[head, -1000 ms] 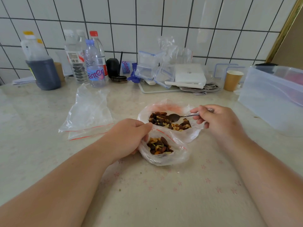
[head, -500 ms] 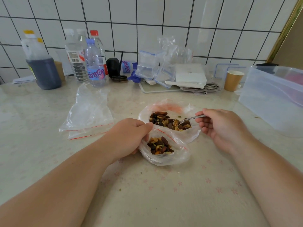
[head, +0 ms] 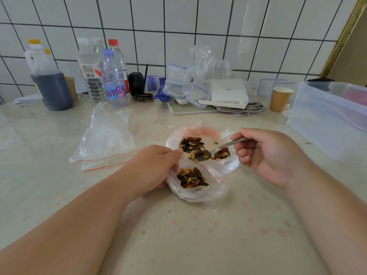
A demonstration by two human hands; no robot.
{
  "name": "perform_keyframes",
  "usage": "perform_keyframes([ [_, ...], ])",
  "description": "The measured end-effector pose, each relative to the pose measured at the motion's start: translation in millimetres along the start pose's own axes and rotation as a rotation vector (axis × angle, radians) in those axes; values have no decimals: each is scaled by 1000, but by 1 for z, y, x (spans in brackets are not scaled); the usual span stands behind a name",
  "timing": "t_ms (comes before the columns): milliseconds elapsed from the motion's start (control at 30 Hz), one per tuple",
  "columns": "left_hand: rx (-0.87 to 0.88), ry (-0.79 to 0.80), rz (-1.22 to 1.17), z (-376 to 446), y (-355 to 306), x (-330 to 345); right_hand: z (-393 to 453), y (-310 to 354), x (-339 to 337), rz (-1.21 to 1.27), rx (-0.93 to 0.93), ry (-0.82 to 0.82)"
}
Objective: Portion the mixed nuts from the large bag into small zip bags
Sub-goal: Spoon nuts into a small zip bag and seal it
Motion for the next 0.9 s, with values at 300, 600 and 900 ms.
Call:
perform_keyframes([
  [300, 12, -18, 11, 5, 5, 0, -17, -5, 6, -571, -421, 426],
  [600, -91, -237, 73, 16, 7, -10, -4, 4, -5, -157, -370, 96],
  [900, -143, -169, 157, 34, 8, -5, 17, -10, -24, -473, -291, -417],
])
Point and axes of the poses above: each hand's wrist, its own z-axis towards the middle knuckle, its own x-axis out of the palm, y = z × x, the point moved 1 cm from there along z, towards the middle knuckle, and after that the axes turned 2 degrees about z, right-handed, at the moved point
